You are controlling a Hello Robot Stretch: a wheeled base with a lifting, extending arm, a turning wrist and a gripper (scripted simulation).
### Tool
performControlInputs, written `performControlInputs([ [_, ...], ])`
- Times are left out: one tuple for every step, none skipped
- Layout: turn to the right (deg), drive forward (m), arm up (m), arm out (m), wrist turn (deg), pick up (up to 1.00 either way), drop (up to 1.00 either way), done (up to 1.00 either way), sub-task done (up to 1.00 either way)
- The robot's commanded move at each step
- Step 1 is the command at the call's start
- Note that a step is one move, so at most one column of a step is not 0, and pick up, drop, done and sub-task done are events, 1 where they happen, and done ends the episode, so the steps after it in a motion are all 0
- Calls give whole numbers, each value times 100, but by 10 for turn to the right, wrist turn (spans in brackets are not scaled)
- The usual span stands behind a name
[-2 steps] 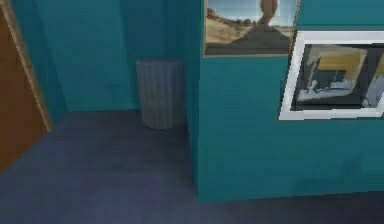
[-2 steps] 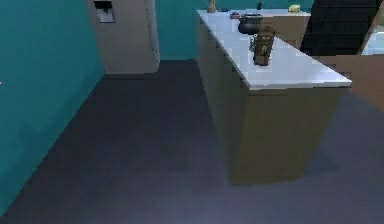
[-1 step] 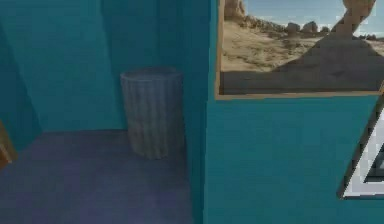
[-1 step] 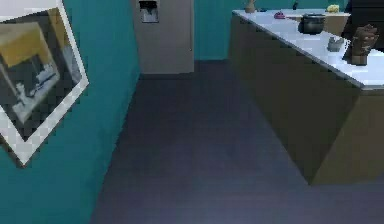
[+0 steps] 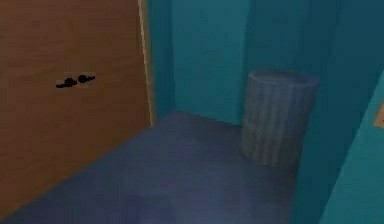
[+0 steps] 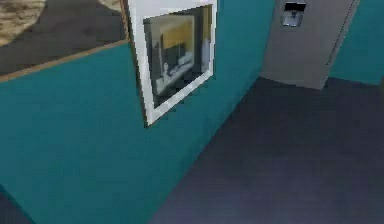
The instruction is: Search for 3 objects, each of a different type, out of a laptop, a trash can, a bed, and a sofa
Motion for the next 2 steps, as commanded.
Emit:
performControlInputs([
  [0, 50, 0, 0, 0, 0, 0, 0, 0],
  [240, 0, 0, 0, 0, 0, 0, 0, 0],
])
